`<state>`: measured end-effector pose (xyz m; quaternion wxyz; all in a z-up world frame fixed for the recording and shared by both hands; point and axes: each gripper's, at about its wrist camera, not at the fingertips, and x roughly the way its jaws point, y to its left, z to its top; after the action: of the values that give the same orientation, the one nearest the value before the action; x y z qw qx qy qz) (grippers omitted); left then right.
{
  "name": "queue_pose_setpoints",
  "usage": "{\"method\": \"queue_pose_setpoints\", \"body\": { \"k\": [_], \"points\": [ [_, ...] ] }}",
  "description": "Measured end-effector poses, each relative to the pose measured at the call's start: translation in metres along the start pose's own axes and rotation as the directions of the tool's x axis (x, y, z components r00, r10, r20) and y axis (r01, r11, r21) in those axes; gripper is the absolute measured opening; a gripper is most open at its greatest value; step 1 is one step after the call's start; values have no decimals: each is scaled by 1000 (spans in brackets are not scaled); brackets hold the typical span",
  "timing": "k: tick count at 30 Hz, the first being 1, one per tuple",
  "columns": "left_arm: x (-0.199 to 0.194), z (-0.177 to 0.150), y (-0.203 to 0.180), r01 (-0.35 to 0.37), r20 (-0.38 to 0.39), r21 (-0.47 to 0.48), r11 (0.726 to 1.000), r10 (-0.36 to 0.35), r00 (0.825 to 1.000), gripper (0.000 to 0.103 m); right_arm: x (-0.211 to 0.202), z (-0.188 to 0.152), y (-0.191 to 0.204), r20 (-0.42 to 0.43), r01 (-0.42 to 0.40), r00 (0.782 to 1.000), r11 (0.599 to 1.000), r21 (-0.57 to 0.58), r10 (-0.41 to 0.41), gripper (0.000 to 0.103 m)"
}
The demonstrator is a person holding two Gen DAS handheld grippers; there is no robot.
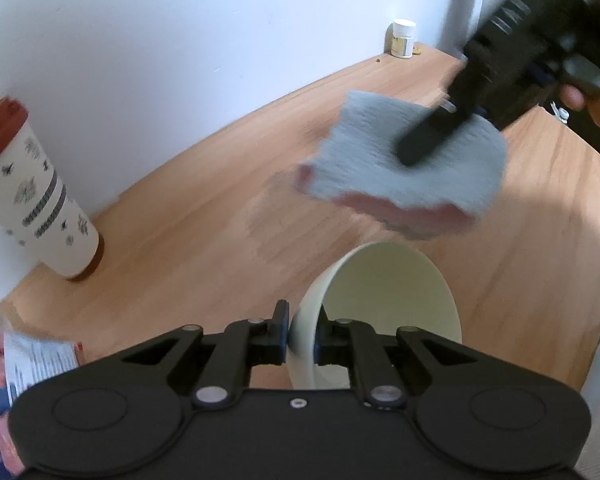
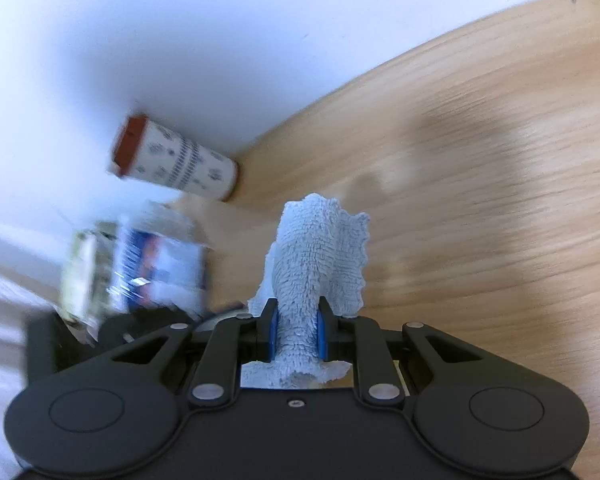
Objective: Clean bowl
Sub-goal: 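Keep rubbing the cloth along the bowl's outer wall with the right tool while left holds the rim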
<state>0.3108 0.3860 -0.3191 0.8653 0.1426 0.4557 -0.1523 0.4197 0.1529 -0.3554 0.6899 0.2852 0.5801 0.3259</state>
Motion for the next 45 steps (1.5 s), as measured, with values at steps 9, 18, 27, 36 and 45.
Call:
{"method": "queue_pose_setpoints", "body": {
  "k": [9, 18, 27, 36, 45],
  "points": [
    [-4, -18, -10, -51, 17, -43, 998, 51, 999, 9, 78, -13, 52, -173, 35, 983, 988, -148, -61, 20],
    [-2, -27, -27, -63, 21, -91, 994, 66, 998, 10, 105, -14, 35, -255, 45, 963, 987, -151, -83, 20],
    [2, -34, -19, -75, -28, -174, 982, 71, 997, 10, 113, -29, 5, -297, 132, 941, 984, -120, -162, 20],
    [4, -46, -10, -79, -55, -276, 958, 67, 996, 12, 113, -13, 41, -217, 64, 971, 987, -148, -95, 20],
    [7, -55, -8, -61, -75, -340, 938, 37, 997, 16, 116, -20, 17, -265, 104, 955, 988, -116, -132, 20]
  ]
}}
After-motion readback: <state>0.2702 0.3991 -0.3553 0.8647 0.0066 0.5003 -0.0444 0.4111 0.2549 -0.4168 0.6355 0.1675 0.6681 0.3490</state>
